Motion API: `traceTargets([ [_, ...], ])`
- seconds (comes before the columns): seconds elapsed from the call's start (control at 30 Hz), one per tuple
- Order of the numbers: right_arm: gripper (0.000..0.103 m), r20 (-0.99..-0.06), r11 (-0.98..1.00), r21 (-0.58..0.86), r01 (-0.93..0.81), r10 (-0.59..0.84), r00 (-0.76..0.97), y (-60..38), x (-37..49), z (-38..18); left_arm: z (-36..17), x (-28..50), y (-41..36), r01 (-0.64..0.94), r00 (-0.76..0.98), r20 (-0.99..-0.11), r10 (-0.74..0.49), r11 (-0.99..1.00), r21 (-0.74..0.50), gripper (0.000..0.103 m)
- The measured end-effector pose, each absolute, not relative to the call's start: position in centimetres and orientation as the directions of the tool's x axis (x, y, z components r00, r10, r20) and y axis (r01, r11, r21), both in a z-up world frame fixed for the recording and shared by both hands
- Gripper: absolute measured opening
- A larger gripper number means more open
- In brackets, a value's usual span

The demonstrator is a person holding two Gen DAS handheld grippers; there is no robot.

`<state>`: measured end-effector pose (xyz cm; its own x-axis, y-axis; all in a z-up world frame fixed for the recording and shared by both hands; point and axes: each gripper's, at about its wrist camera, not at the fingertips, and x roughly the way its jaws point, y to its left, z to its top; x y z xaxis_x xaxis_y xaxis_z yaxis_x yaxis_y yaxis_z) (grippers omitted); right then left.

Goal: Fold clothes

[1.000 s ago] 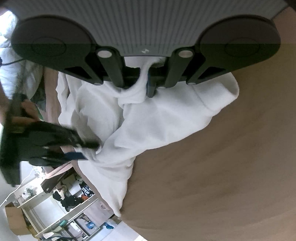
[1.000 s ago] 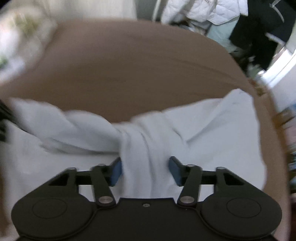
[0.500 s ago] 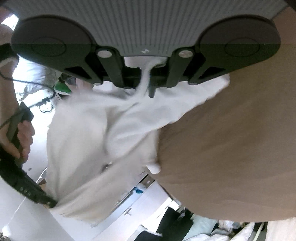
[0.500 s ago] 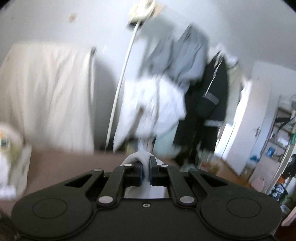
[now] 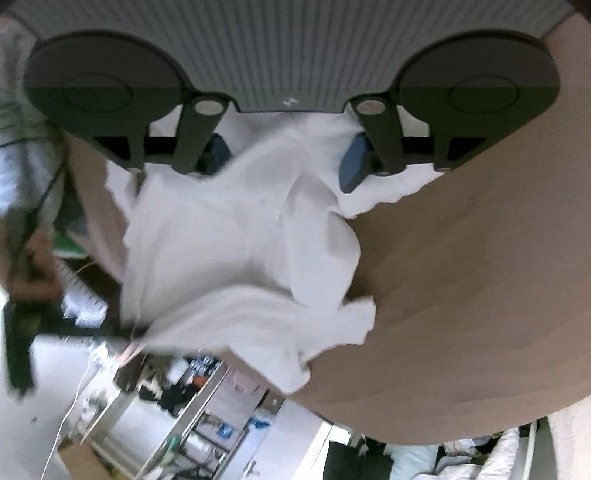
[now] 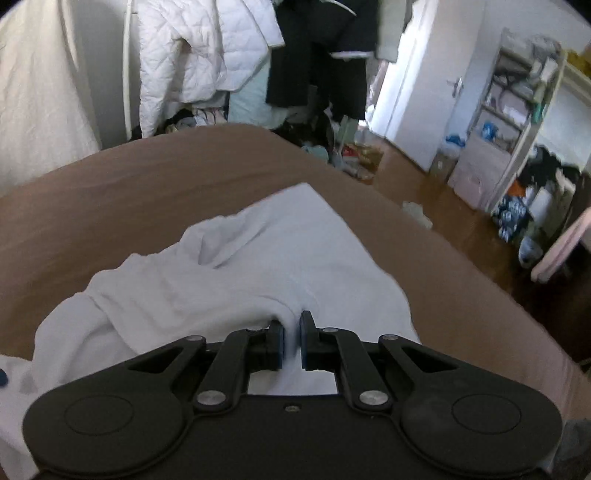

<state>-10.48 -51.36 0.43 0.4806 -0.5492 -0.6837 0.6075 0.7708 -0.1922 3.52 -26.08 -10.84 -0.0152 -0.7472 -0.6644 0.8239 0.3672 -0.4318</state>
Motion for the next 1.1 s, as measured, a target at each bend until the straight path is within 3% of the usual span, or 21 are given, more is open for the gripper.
traceTargets([
  [0.07,0.009,-0.655,0.808,-0.210,0.550,-0.534,0.534,-50.7,-9.0,1.7,-11.8,2.9,-27.6,0.835,0.016,-0.691,-0.723,0.390,-0.389,0.060],
  [0.17,0.009,-0.628,0.859,-0.213,0.466,-0.486,0.608,-50.1,-5.9,3.8,-12.1,3.6,-28.9,0.833,0.082,-0.708,-0.701,0.439,-0.338,0.003],
  [0.4,0.009,-0.518,0.929,-0.167,0.331,-0.368,0.772,-49.6,5.9,10.3,-8.6,11.1,-19.0,0.610,0.320,-0.526,-0.788,0.596,-0.522,0.002],
  [0.57,0.011,-0.424,0.987,0.013,0.158,-0.138,0.895,-46.9,15.7,10.3,-12.5,15.6,-13.1,0.331,0.427,-0.531,-0.732,0.673,-0.661,0.002],
  [0.6,0.027,-0.416,0.991,0.047,0.123,-0.092,0.905,-46.1,17.2,9.5,-13.4,16.2,-12.8,0.288,0.441,-0.541,-0.717,0.683,-0.671,0.003],
  [0.63,0.056,-0.426,0.991,0.076,0.106,-0.064,0.903,-45.3,18.5,8.6,-14.0,16.6,-12.7,0.258,0.450,-0.567,-0.690,0.709,-0.657,0.003],
  [0.67,0.066,-0.458,0.989,0.099,0.112,-0.054,0.887,-44.7,19.6,7.5,-14.7,17.0,-12.7,0.233,0.458,-0.592,-0.663,0.732,-0.640,0.003],
  [0.7,0.068,-0.486,0.986,0.116,0.116,-0.046,0.873,-44.2,20.4,6.3,-15.1,17.1,-13.0,0.242,0.455,-0.609,-0.650,0.748,-0.617,0.004],
  [0.97,0.068,-0.613,0.959,0.231,0.164,0.012,0.790,-45.4,14.9,-1.1,-14.4,16.4,-14.9,0.302,0.429,-0.665,-0.612,0.791,-0.532,0.015],
  [1.1,0.068,-0.650,0.944,0.254,0.209,0.007,0.760,-45.8,8.9,-2.0,-13.5,15.4,-14.9,0.253,0.388,-0.754,-0.530,0.848,-0.465,0.017],
])
